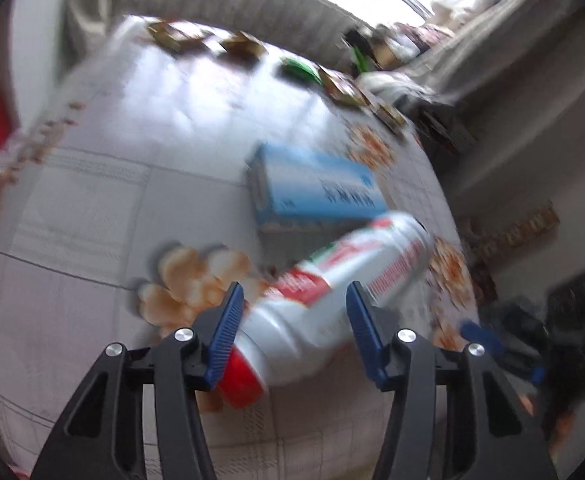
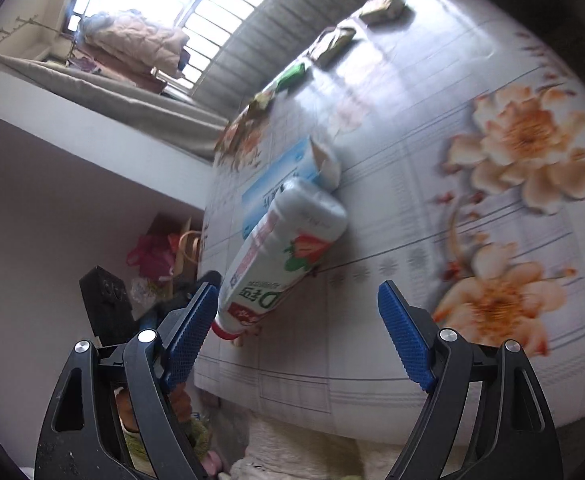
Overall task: Collect trash
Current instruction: 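Move both open grippers back over the table, then grasp the white AD milk bottle with the right gripper while the left gripper grasps the blue medicine box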
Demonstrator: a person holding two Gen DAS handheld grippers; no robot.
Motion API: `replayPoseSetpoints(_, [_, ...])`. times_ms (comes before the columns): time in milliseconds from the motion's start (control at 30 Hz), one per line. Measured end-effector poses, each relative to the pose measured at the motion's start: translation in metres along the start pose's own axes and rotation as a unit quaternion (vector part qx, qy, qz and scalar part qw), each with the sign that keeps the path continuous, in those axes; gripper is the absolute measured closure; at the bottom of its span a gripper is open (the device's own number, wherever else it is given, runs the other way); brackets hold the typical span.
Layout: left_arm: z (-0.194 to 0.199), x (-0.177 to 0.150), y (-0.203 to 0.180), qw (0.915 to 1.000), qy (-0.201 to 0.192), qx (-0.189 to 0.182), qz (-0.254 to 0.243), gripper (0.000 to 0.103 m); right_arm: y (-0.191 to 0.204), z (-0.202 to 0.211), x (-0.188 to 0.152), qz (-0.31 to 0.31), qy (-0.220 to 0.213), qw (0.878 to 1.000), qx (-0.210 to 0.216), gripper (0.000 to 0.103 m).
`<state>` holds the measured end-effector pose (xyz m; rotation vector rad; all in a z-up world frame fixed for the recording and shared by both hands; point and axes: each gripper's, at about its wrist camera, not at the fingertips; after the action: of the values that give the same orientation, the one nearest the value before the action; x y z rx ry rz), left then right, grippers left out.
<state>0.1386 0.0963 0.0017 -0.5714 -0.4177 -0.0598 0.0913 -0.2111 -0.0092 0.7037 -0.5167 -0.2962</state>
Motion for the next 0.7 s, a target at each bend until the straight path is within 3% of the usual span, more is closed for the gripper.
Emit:
replayPoseSetpoints(233, [-0.007, -0.023, -0.028, 0.9936, 0.064, -0.069, -0.062, 0.052, -0.004, -0.033, 0.007, -0.050, 0.036, 0.998, -0.001, 0.024])
replayPoseSetpoints(400, [-0.015, -0.037, -0.044, 0.9835, 0.101, -0.111, -0.102, 0.052, -0.003, -0.044, 0.011, -0.046, 0.050, 0.998, -0.010, 0.024])
replayPoseSetpoints(633, [-0.026, -0.032, -0.039, 0.9821, 0.123, -0.102, -0.100, 0.051, -0.002, -0.055, 0.010, -0.035, 0.067, 0.997, -0.012, 0.027])
replayPoseSetpoints(700, [-0.024, -0.025, -0.037, 0.9839, 0.114, -0.097, -0.098, 0.049, -0.002, -0.055, 0.009, -0.025, 0.072, 0.997, -0.015, 0.036])
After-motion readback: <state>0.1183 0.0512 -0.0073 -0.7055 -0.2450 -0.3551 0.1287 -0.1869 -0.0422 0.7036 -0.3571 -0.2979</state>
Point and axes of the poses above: each gripper's, at about its wrist camera, not at the fingertips, and z roughly against the way its jaws point, y to its left, x to its top, and after that the axes turned 5 degrees about z, right-handed
